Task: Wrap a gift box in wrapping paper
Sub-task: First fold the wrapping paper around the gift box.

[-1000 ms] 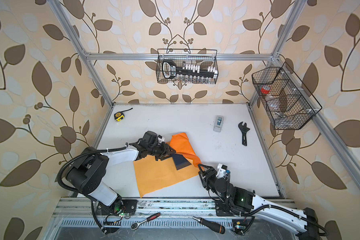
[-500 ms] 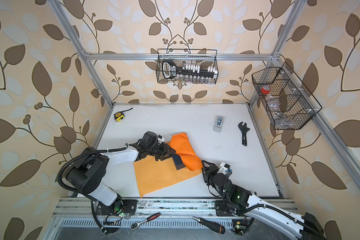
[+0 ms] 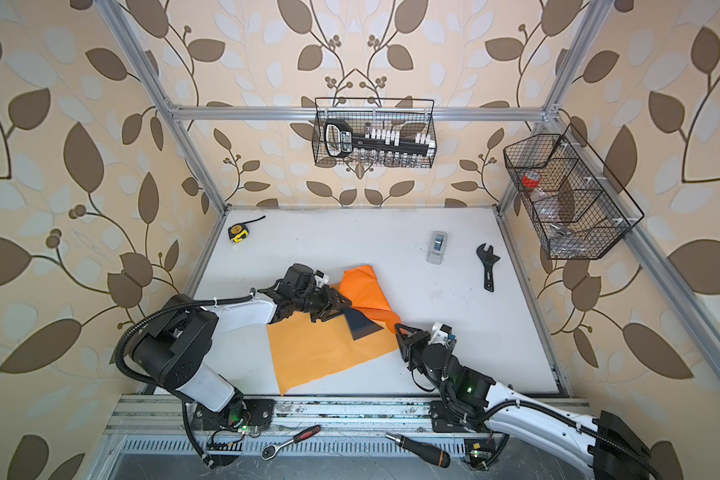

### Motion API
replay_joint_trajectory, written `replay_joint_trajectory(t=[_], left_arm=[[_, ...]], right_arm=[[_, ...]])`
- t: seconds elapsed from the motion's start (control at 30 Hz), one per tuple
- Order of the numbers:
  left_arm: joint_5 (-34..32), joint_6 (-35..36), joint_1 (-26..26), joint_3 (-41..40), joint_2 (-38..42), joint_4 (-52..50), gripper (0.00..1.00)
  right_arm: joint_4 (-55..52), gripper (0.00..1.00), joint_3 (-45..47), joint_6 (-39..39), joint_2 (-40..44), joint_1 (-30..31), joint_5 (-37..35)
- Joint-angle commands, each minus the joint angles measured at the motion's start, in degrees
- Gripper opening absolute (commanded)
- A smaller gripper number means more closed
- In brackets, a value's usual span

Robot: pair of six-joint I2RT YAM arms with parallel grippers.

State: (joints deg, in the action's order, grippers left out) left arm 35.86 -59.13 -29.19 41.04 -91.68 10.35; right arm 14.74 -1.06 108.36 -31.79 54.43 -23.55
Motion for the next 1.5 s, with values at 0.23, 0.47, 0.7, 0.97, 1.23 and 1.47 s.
replay_joint_trajectory(t=[0.23, 0.47, 0.7, 0.97, 1.23, 1.47], left_arm=[[-3.6, -1.6, -0.6, -2.7, -2.9, -4.5, 0.43], [-4.4, -1.9, -0.5, -3.2, -3.5, -4.2, 0.41], [-4.3, -2.3, -0.5, -3.4, -4.6, -3.1, 0.37], [-4.0, -2.2, -0.6, -2.6, -5.9, -2.8, 0.36], [-4.0, -1.7, -0.5, -1.5, -5.9, -3.8, 0.36], [-4.6, -0.3, -0.5, -0.1, -5.5, -6.3, 0.35]], right_arm=[[-7.6, 0.0, 1.3, 0.4, 5.2, -0.7, 6.8], [-22.0, 0.0, 4.8, -0.8, 18.0, -0.4, 11.4], [-22.3, 0.12, 6.8, -3.7, 20.5, -2.1, 15.5], [-34.5, 0.49, -6.6, -24.9, 11.8, -4.8, 25.7], [-52.2, 0.33, -31.7, -49.2, 0.6, -5.6, 25.5], [-50.9, 0.69, -44.0, -66.9, -13.7, -16.2, 26.0]])
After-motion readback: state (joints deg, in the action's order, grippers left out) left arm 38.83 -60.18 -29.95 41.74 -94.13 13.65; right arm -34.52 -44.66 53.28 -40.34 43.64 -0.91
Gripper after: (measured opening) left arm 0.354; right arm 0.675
